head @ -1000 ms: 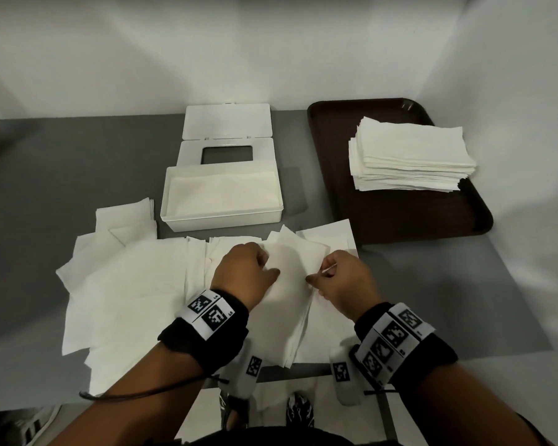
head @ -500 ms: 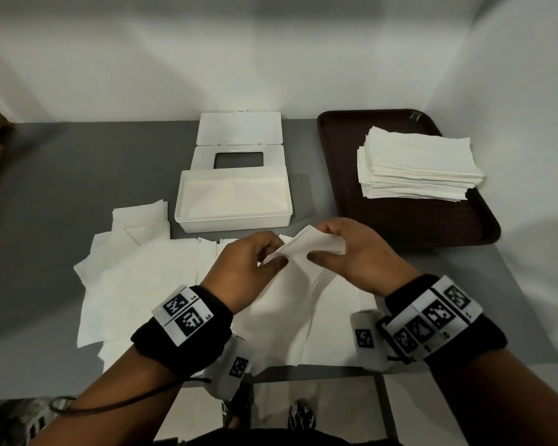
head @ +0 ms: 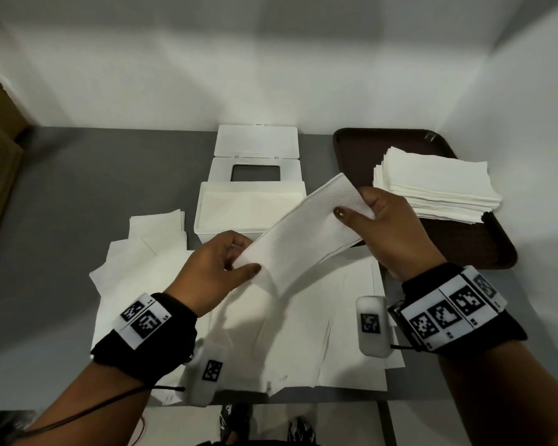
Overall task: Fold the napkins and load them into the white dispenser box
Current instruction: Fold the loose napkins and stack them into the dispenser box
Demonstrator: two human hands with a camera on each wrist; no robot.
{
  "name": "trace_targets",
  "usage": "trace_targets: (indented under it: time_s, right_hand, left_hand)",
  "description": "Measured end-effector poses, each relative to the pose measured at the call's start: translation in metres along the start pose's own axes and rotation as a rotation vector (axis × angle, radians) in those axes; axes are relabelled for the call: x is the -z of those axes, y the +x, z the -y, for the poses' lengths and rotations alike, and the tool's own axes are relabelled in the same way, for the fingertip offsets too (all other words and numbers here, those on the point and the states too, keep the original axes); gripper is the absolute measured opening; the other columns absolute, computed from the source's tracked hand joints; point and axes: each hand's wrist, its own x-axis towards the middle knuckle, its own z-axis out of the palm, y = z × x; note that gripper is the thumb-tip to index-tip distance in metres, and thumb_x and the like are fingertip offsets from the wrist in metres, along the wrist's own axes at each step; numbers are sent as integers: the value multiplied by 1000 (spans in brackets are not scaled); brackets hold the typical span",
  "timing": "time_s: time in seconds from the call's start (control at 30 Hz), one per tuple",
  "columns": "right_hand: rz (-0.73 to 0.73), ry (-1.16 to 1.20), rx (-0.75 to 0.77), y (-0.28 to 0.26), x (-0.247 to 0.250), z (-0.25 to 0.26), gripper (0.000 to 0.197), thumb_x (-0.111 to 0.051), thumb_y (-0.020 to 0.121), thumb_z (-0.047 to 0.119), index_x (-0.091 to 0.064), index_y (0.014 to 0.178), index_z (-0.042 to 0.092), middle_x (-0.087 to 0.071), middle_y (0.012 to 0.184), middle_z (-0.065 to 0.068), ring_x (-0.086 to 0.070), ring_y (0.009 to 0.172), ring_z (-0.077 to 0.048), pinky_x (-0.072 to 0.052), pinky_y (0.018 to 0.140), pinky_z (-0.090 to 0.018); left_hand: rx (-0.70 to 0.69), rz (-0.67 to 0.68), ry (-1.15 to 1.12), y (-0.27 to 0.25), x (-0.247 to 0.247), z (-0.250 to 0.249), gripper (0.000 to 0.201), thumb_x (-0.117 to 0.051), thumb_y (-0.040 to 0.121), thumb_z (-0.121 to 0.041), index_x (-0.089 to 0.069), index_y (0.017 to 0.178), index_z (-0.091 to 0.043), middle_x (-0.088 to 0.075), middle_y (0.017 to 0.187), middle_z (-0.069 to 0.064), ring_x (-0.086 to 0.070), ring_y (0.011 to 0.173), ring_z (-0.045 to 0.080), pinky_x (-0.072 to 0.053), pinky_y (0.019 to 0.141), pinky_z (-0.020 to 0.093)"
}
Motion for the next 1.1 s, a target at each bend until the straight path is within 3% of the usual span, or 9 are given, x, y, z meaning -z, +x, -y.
trace_targets:
  time_s: [0.07, 0.17, 0.23, 0.37, 0.5, 0.6, 0.77, 0.93, 1.1]
  right_hand:
    - [-21, 47, -42, 3, -6, -2, 11, -67, 89, 18, -72, 98, 14, -74, 95, -2, -70, 89, -19, -57, 80, -35]
    - [-22, 159, -127, 7, -17, -5, 16, -67, 89, 15, -70, 103, 9, -72, 102, -8, -70, 92, -22, -58, 63, -27]
    - [-20, 209, -172, 12, -24, -7, 16, -68, 88, 13, -68, 102, 7, -73, 100, -9, -71, 90, -23, -58, 59, -28]
    - [-27, 214, -209, 25, -36, -11, 10, -67, 89, 13, -66, 94, 5, -73, 89, -3, -70, 74, -7, -54, 56, -21]
    - [-74, 135, -209, 45, -50, -15, 7, -69, 87, 13, -64, 82, 12, -69, 76, 3, -61, 57, 1, -51, 53, -21]
    - [-137, -26, -189, 62, -62, -24, 12, -74, 83, 18, -64, 77, 16, -67, 73, 3, -61, 64, -7, -52, 62, -26]
    - [-180, -371, -182, 75, -79, -35, 14, -71, 83, 29, -63, 84, 18, -56, 71, 12, -54, 67, -6, -41, 65, -21]
    - [-159, -529, -220, 76, -91, -45, 18, -66, 84, 35, -63, 89, 18, -62, 86, 5, -59, 81, -15, -45, 73, -28]
    - [-152, -622, -238, 76, -97, -45, 14, -66, 85, 35, -60, 85, 22, -59, 86, 6, -57, 84, -16, -45, 74, -29]
  left_hand:
    - [-5, -21, -57, 4, 8, 3, 25, -74, 79, -17, -58, 95, -27, -72, 83, 1, -60, 70, 31, -52, 76, 47]
    - [-10, -107, -173, 16, 20, 6, 28, -71, 81, -13, -54, 99, -26, -63, 72, 10, -56, 65, 25, -51, 71, 48]
    - [-13, -183, -195, 27, 30, 6, 30, -66, 86, -8, -50, 102, -27, -52, 71, 4, -55, 61, 13, -52, 70, 43]
    - [-40, -314, -93, 49, 50, 4, 36, -66, 87, -15, -42, 111, -27, -58, 84, 5, -59, 68, 17, -52, 55, 21]
    - [-62, -456, 42, 76, 64, 7, 26, -72, 82, -16, -47, 90, -14, -54, 70, -6, -51, 55, 2, -40, 54, 8]
    - [-41, -424, 60, 93, 68, 14, 16, -72, 82, -16, -57, 82, -12, -53, 66, -5, -49, 55, 2, -39, 52, 5]
    - [-27, -291, 199, 104, 68, 21, 25, -75, 78, -10, -64, 100, -10, -57, 81, -1, -54, 72, 14, -46, 74, 24]
    - [11, -197, 407, 108, 64, 22, 38, -69, 80, -10, -60, 116, -11, -64, 103, 4, -59, 83, 17, -42, 71, 23]
    - [-12, -134, 589, 112, 62, 18, 41, -63, 85, -10, -55, 125, -10, -63, 112, 13, -60, 101, 27, -42, 82, 27]
